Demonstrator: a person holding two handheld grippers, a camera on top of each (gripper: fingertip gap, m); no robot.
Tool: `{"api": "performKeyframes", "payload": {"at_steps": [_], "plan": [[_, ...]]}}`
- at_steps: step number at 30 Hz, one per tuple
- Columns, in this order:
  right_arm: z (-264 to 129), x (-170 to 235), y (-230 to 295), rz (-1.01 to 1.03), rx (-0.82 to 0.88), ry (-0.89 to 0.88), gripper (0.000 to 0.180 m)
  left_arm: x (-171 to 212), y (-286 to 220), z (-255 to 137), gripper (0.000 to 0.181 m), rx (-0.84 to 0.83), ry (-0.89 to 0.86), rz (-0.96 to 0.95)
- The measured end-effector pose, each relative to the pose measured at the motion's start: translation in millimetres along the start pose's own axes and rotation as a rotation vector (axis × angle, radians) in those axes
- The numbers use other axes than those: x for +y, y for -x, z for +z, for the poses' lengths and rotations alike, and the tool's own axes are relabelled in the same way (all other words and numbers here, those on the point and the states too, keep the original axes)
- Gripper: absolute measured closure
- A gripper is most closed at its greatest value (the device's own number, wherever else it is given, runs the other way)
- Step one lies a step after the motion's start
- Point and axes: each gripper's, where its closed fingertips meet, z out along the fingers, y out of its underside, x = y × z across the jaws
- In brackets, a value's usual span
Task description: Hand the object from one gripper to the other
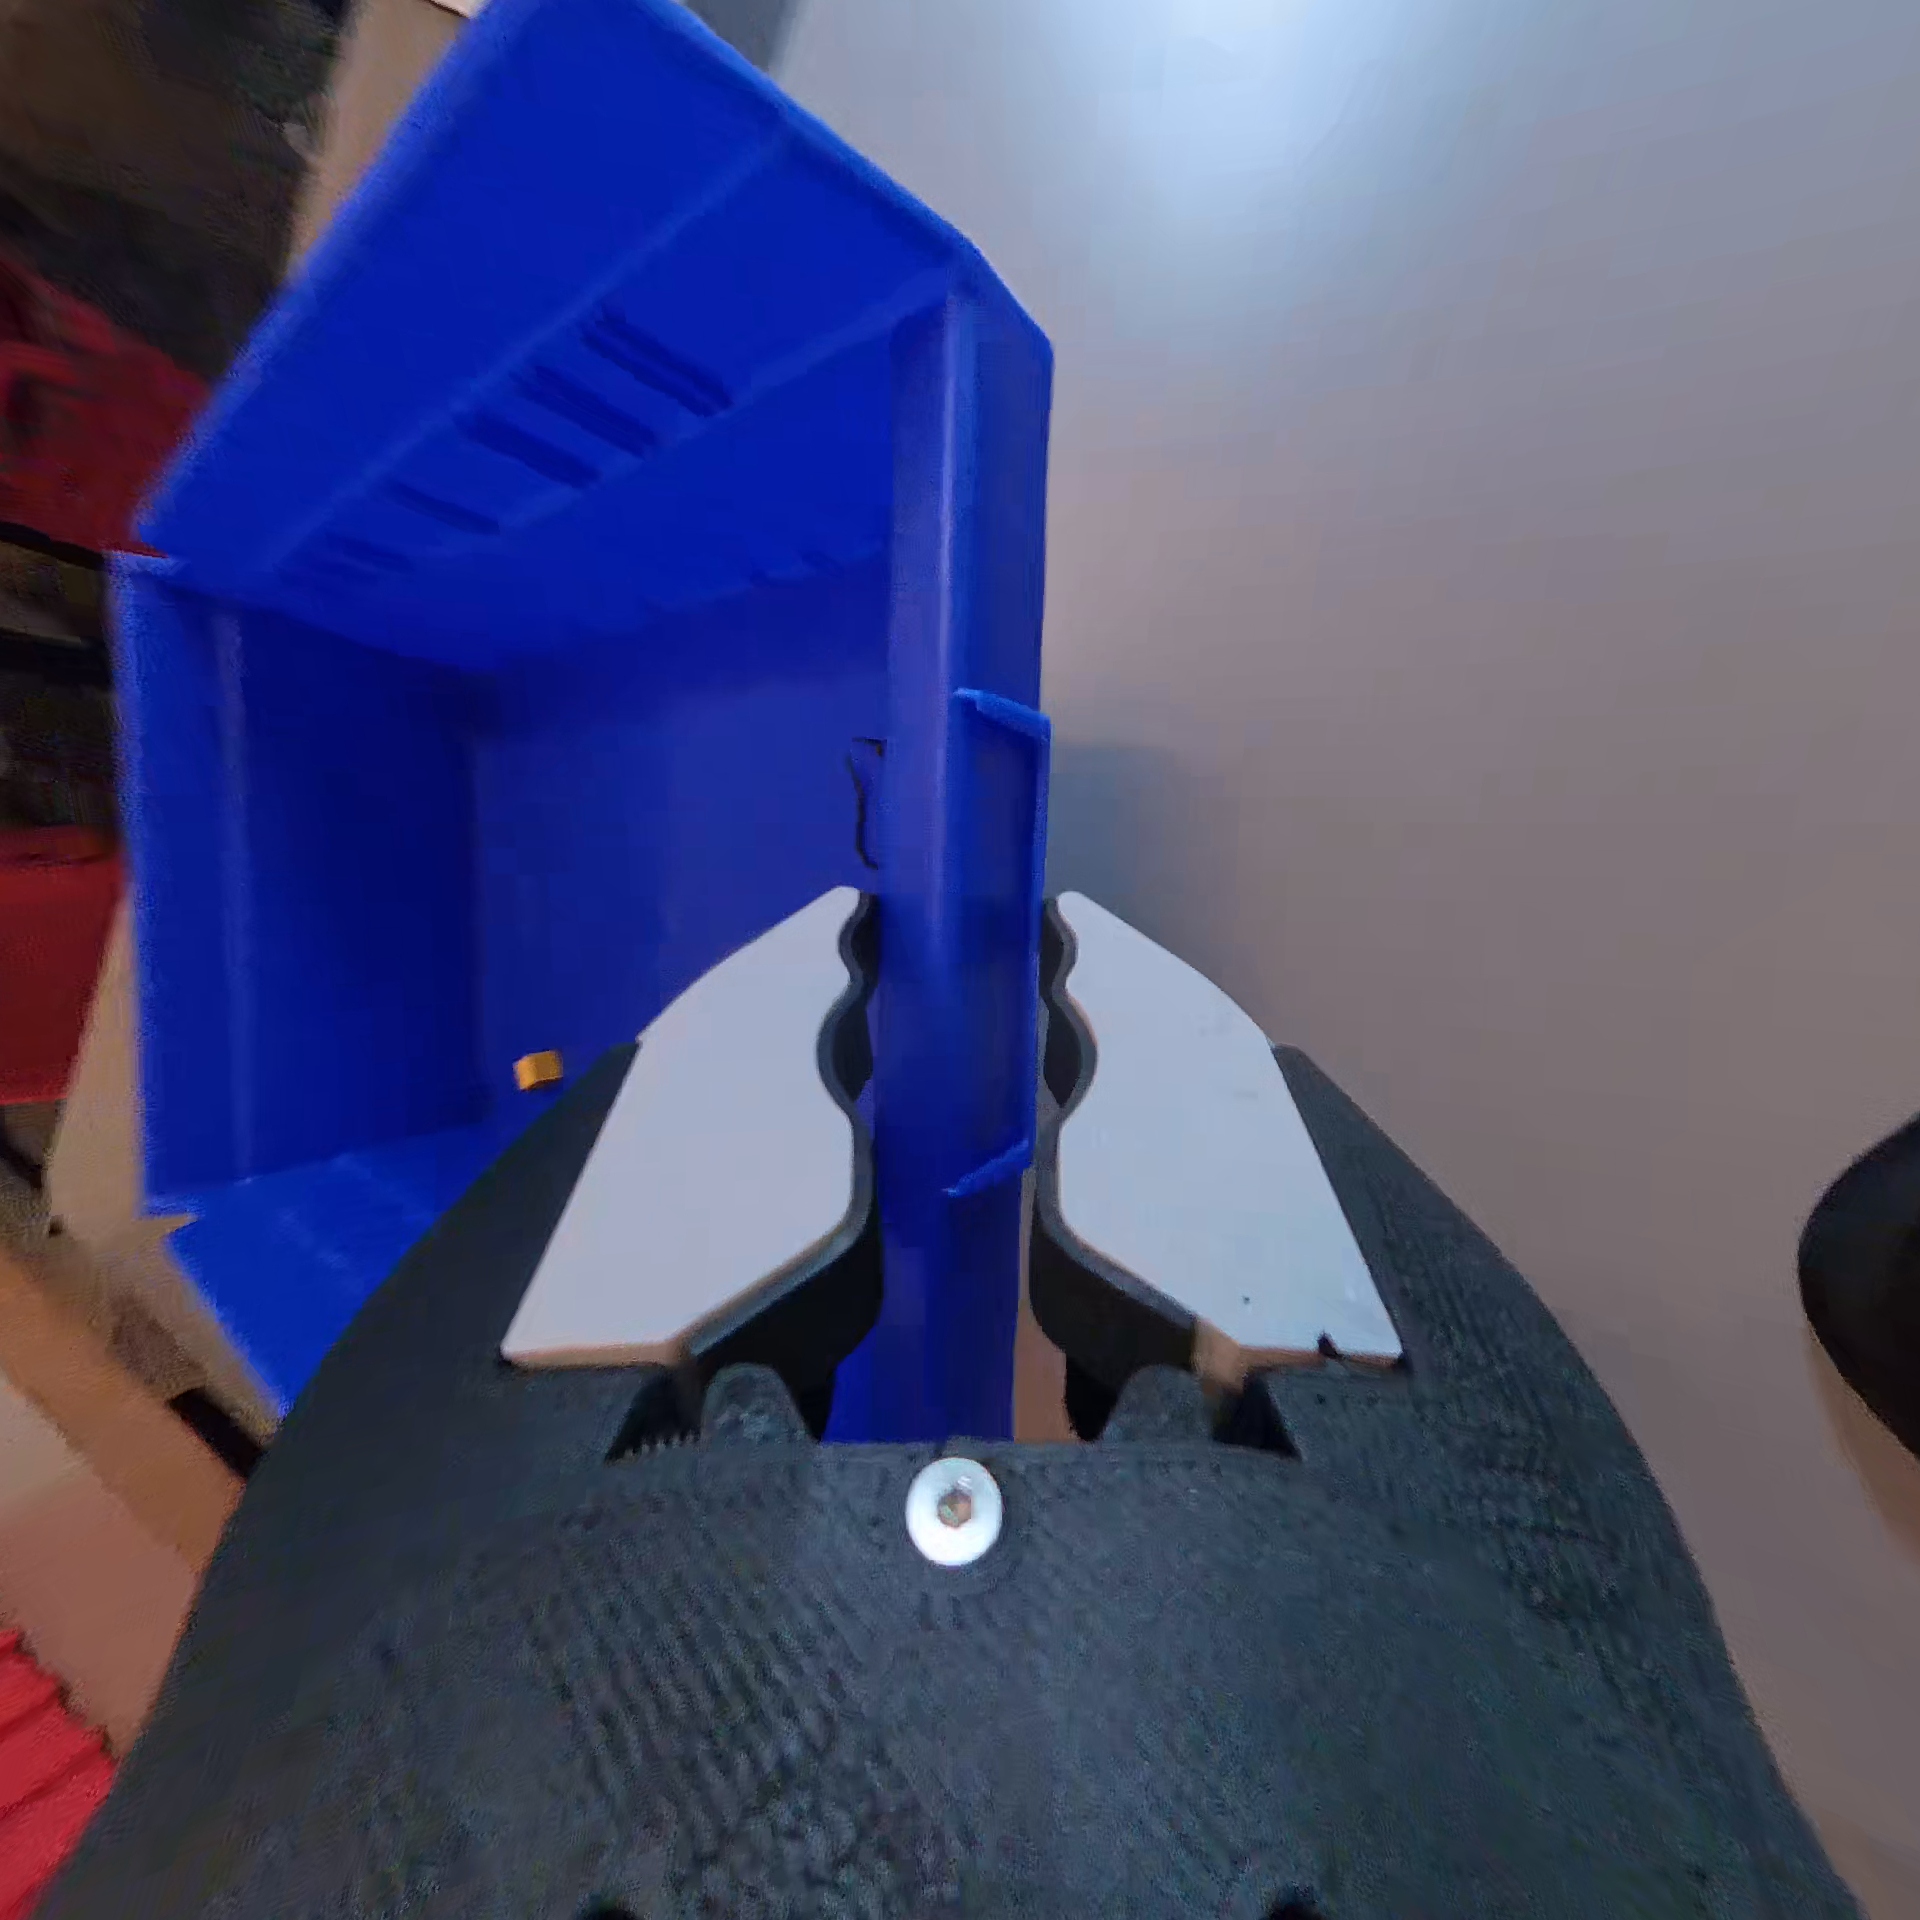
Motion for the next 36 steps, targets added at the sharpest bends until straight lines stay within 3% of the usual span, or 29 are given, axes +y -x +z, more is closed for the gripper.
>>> {"api": "performKeyframes", "payload": {"at_steps": [4,9,17,23,33,35,36], "plan": [[0,0,3,-0.007,-0.005,0.006,0.164,15,7,20,0.151,-0.049,0.123,0.022],[-2,-3,2,0.004,-0.003,-0.009,0.164,18,-13,36,0.152,-0.023,0.092,0.045],[0,-1,4,0.003,-0.008,0.000,0.164,51,-44,61,0.156,0.029,0.228,0.093],[4,3,7,0.010,-0.019,0.010,0.164,23,0,38,0.153,0.014,0.113,-0.071],[0,2,1,-0.001,-0.001,0.012,0.164,57,24,111,0.144,0.112,0.376,-0.148],[-1,2,-3,0.015,0.003,0.005,0.164,61,22,117,0.155,0.127,0.395,-0.141],[-2,2,-4,0.019,0.004,0.003,0.164,62,22,119,0.171,0.123,0.396,-0.131]]}}
